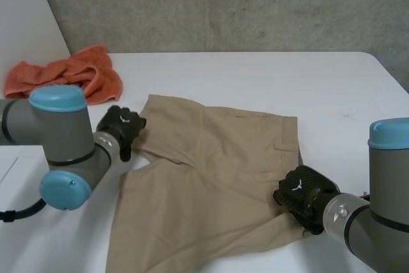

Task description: Fold the laundry.

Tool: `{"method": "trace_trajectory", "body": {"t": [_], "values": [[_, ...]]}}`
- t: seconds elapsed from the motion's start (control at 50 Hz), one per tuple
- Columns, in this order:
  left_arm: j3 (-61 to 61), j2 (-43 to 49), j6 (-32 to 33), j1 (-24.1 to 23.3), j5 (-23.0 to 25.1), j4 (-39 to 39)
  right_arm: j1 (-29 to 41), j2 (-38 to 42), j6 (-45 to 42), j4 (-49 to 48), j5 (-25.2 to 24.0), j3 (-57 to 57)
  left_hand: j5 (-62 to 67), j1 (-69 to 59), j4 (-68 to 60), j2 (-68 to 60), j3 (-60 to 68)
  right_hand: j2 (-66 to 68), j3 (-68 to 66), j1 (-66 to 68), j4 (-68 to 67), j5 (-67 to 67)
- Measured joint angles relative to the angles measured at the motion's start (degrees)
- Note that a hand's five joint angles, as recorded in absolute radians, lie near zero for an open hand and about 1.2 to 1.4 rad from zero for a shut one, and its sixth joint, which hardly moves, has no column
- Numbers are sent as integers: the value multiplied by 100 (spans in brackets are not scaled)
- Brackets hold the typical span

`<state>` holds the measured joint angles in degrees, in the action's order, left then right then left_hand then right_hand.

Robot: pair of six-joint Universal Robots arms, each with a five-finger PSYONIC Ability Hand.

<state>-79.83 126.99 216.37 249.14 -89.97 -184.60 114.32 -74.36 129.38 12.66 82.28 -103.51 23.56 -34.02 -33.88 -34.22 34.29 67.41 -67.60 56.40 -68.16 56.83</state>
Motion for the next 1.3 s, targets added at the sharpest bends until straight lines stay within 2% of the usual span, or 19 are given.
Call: {"method": "trace_trajectory", "body": {"t": [0.1,0.24,0.36,0.52,0.74,0.78,0.8,0.82,0.84,0.9,0.92,1.1,1.3], "values": [[45,-256,-226,3,26,-171,0,0,2,0,0,-9,0,0,0,0,0,0,0,0,0,1],[350,-347,-728,65,621,-510,2,0,7,0,1,-18,26,-11,-6,-6,3,0,0,0,0,1],[702,119,-797,126,1263,-454,1,0,8,-14,0,-41,33,-16,-7,-9,3,-1,0,0,0,1],[1001,687,-727,158,1443,27,-36,0,7,-42,-1,-62,12,0,0,0,0,0,0,0,0,1],[1004,784,-239,227,1369,365,-34,4,4,-75,-1,-64,234,-201,-200,-195,167,-1,0,0,0,1],[996,779,-158,243,1355,407,-29,5,3,-82,-1,-64,650,-705,-635,-599,585,0,0,0,0,1],[991,774,-117,255,1346,432,-26,6,3,-84,-1,-64,1150,-1290,-1160,-1189,1171,-1,0,0,0,1],[986,769,-89,264,1334,450,-25,7,2,-86,-1,-64,1150,-1290,-1160,-1189,1171,-1,0,0,0,1],[980,761,-64,275,1320,469,-24,8,2,-88,-1,-64,2048,-2224,-2073,-2082,2057,-1,0,0,0,1],[965,737,-33,294,1266,495,-22,9,2,-89,-1,-64,2473,-2544,-2508,-2522,2499,0,0,0,0,1],[958,727,-28,297,1238,499,-20,9,3,-89,-1,-64,3071,-3083,-3137,-3093,3057,0,0,0,0,1],[825,567,-24,296,861,497,-11,6,5,-89,6,-71,3215,-3115,-3468,-3416,3363,-1,0,0,0,1],[250,101,-13,273,166,494,-1,0,15,-88,8,-73,3215,-3115,-3468,-3417,3363,0,2,0,0,1]]}}
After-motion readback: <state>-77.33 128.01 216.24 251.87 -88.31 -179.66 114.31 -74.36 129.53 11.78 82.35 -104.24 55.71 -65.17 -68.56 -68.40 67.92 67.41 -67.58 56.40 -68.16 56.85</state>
